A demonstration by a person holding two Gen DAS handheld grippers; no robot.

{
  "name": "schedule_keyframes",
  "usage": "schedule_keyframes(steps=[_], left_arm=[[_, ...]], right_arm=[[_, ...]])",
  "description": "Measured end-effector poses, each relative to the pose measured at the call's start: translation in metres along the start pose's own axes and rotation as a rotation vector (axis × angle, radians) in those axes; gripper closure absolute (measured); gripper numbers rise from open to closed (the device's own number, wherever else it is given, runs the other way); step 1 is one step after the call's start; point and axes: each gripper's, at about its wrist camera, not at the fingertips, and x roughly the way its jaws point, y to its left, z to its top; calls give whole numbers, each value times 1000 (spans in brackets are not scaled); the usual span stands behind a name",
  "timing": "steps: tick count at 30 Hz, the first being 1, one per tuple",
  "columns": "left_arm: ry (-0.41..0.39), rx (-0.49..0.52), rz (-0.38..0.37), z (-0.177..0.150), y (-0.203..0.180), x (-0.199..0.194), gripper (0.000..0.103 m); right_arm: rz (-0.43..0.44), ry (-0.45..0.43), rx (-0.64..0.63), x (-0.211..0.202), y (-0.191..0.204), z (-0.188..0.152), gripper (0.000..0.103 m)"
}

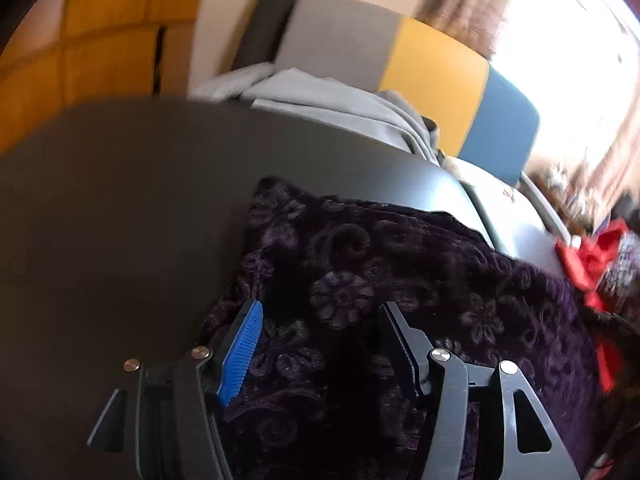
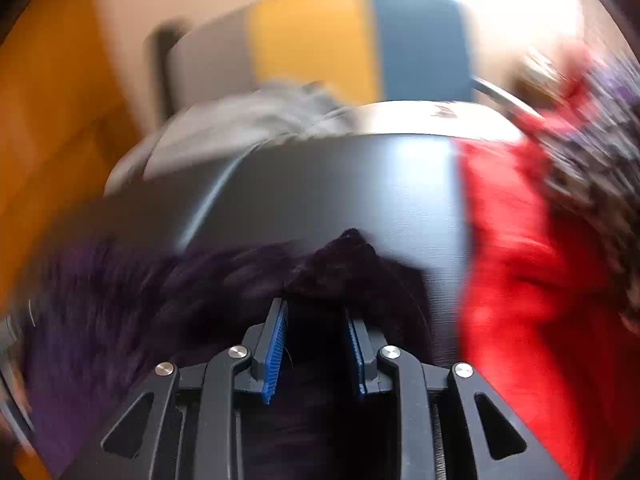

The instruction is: Fold clothes

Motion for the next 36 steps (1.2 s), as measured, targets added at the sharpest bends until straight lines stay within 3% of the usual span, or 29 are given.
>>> schedule_keyframes(steps=[2,4,11,15,19,24,29,32,36], left_arm=[[-1,2,0,-1,-1,0,41],[8,40,17,-2,-9,3,35],[19,75,22,2,-16,1,29],[-49,134,20,-4,-25,-33,29],[-41,205,-8,-27,-35,-59,27],[70,240,16,-75,-27,-67,27],[61,287,50,-119,-16,-89,27],[72,284,58,-120,-16,-93,26],[68,303,119,-112,-21,-105,30]], right_arm=[[-58,35,114,5,-33,4,74],[-5,23,183,-3,-52,2,74],[-50,-16,1,-57,-30,-4,72],[21,10,-157,-88,1,-14,68],[106,127,-321,-105,27,-52,63],[33,289,-408,-98,29,-110,63],[40,245,-379,-121,3,-140,62],[72,250,-343,-130,-4,-144,62],[179,300,-300,-143,-9,-137,60]])
